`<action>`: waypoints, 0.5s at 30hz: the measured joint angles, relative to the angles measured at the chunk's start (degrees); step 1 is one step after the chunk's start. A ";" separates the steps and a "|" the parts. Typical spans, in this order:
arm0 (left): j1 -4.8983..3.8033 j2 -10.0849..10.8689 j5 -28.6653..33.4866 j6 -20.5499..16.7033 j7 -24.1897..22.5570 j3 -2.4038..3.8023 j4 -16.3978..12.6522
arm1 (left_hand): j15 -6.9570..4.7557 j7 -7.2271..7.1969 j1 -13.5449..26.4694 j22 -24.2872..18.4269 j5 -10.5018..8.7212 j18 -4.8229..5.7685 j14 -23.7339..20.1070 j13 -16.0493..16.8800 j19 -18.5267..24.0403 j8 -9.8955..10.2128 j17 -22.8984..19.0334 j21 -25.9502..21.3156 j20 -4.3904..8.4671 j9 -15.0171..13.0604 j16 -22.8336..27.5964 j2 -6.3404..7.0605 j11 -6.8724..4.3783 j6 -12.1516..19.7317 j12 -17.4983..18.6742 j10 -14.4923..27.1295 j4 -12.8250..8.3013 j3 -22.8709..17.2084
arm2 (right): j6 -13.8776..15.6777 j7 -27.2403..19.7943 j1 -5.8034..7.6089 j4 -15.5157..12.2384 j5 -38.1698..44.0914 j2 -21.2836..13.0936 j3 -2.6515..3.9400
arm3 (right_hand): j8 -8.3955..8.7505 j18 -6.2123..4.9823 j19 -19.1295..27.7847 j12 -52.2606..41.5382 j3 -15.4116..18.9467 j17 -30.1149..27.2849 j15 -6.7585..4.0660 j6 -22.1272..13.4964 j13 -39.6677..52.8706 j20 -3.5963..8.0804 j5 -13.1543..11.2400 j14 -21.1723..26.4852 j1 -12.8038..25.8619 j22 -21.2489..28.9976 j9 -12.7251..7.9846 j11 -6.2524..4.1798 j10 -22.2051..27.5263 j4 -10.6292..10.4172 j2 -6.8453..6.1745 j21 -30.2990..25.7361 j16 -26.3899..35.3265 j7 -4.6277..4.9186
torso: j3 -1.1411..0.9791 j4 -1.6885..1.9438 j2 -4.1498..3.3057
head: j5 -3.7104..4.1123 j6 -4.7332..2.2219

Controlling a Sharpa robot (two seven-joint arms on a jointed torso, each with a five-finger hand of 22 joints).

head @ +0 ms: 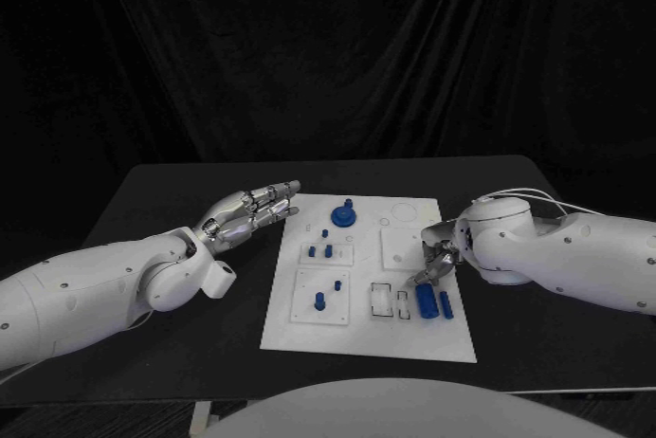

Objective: Assemble the parts on the task board

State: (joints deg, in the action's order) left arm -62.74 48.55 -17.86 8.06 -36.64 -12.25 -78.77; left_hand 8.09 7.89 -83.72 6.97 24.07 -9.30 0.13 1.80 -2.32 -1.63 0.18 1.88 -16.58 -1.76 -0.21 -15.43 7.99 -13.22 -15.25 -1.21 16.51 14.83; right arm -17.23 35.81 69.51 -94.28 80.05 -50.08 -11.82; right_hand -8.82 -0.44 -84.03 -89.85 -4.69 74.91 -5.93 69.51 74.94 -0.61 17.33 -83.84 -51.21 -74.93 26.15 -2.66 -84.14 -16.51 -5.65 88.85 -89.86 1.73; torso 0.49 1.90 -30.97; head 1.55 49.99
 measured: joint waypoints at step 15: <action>0.00 0.16 0.00 0.00 0.27 0.00 -0.03 | 0.00 0.00 0.00 0.00 0.00 0.00 0.00 0.00 0.00 -0.21 0.01 0.00 0.00 0.00 0.00 0.00 0.00 0.00 0.00 0.00 0.00 0.00 | -0.13 0.02 -0.60 0.11 -0.23 0.08 0.00 | 0.57 0.00 0.00 0.00 0.00 0.00 0.16 -0.42 -0.01 0.00 4.17 -0.16 0.04 0.01 0.97 0.22 0.22 0.00 0.03 -1.06 0.00 0.01 | -0.03 -0.01 -0.02 | 0.21 0.00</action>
State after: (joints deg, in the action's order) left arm -62.73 48.70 -17.86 8.06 -36.37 -12.25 -78.80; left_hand 8.09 7.89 -83.72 6.96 24.08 -9.30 0.13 1.80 -2.32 -1.84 0.19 1.88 -16.58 -1.75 -0.21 -15.43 7.99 -13.22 -15.25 -1.22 16.51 14.83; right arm -17.36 35.83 68.92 -94.17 79.82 -50.00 -11.82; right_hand -8.24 -0.44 -84.04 -89.85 -4.69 74.91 -5.78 69.10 74.93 -0.61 21.50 -84.00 -51.18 -74.92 27.12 -2.44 -83.92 -16.51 -5.61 87.79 -89.86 1.74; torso 0.46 1.88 -30.99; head 1.77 49.99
